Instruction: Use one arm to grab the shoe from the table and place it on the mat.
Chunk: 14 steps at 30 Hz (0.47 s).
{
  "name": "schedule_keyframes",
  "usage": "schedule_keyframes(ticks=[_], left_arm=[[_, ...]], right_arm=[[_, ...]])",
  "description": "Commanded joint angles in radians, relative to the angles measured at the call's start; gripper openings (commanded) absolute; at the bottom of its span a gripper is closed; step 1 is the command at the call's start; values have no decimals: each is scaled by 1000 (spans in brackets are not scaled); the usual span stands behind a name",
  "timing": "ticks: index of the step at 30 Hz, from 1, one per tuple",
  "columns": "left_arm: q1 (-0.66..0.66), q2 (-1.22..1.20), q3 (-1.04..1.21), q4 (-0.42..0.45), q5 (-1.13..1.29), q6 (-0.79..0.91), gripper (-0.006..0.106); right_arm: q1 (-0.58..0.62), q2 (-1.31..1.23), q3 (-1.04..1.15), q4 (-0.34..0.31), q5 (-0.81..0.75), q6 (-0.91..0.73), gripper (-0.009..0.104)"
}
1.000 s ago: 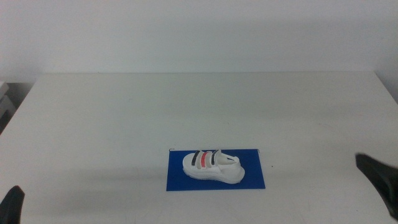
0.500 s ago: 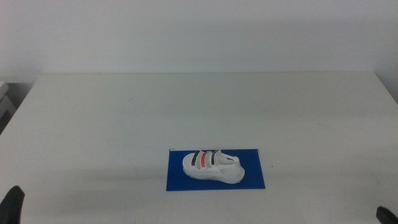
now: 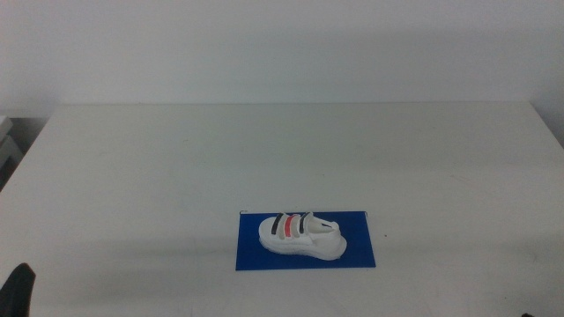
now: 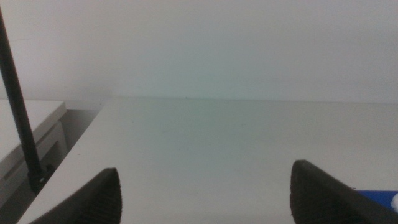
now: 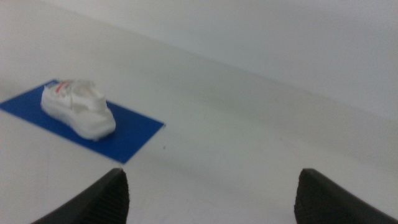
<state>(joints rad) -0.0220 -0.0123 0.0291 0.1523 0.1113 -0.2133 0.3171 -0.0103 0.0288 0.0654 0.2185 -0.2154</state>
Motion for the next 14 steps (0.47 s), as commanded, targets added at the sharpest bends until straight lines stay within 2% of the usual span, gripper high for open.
schedule_keyframes(ticks=[1,14], left_arm=[[-3,-12,8,0,-79,-6,92],[-3,-12,8,0,-79,-6,92]], right_arm=[[-3,-27,5,-6,-110,-5,70],[-3,-27,5,27,-121,-5,70]])
